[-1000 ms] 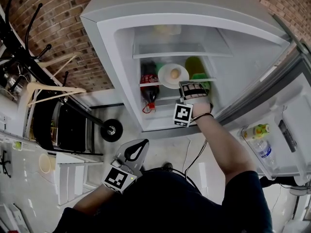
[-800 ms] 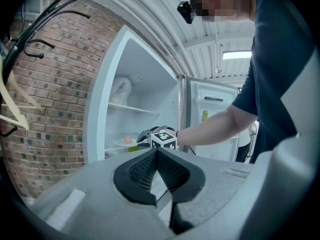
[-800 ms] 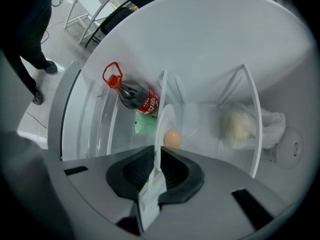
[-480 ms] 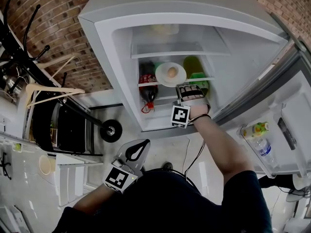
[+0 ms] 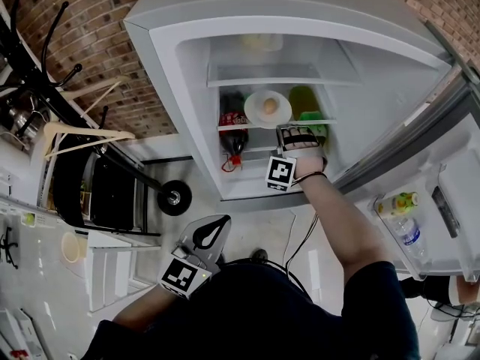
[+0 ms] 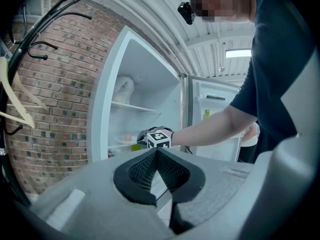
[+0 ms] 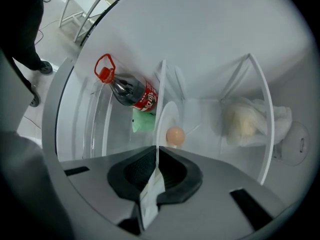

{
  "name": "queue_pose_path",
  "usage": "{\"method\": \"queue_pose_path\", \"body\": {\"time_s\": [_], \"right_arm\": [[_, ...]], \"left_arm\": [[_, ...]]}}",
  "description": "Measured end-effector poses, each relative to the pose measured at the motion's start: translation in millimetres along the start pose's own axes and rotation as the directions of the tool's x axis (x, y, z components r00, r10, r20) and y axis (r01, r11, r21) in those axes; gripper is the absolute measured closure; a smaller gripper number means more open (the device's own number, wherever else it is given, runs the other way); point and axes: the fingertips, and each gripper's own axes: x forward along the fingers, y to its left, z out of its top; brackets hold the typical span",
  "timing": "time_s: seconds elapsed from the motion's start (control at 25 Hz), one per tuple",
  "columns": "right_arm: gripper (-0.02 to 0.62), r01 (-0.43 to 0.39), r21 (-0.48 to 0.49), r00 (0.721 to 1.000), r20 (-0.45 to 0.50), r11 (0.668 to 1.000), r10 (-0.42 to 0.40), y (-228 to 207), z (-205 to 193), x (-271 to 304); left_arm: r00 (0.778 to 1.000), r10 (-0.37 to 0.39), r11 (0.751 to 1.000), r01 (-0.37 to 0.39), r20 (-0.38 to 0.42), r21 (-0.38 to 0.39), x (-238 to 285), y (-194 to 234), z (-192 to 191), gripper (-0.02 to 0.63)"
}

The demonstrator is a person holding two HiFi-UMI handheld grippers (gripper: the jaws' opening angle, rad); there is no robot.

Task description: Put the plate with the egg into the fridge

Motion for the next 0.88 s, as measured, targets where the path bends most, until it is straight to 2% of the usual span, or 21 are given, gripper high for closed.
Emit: {"method": "queue_pose_path", "body": {"time_s": [0.32, 0.6, 0.88], "right_arm": [[0.572, 0.039, 0.023, 0.999, 0.011, 0.999, -0.04, -5, -3, -33], [0.574, 0.094, 0.151, 0.992, 0.063, 0.984, -0.105, -19, 8, -91], [0.575, 0.094, 0.243, 0.988, 0.095, 0.965, -0.12, -22, 18, -151]], "left_arm": [[1.0, -0.015, 1.0, 0.014, 0.023, 0.003, 4, -11, 9, 0.614], [0.997, -0.052, 0.999, 0.051, 0.051, 0.012, 11, -11, 14, 0.614], [0.994, -0.095, 0.995, 0.095, 0.053, -0.001, 16, -15, 15, 0.614]]}}
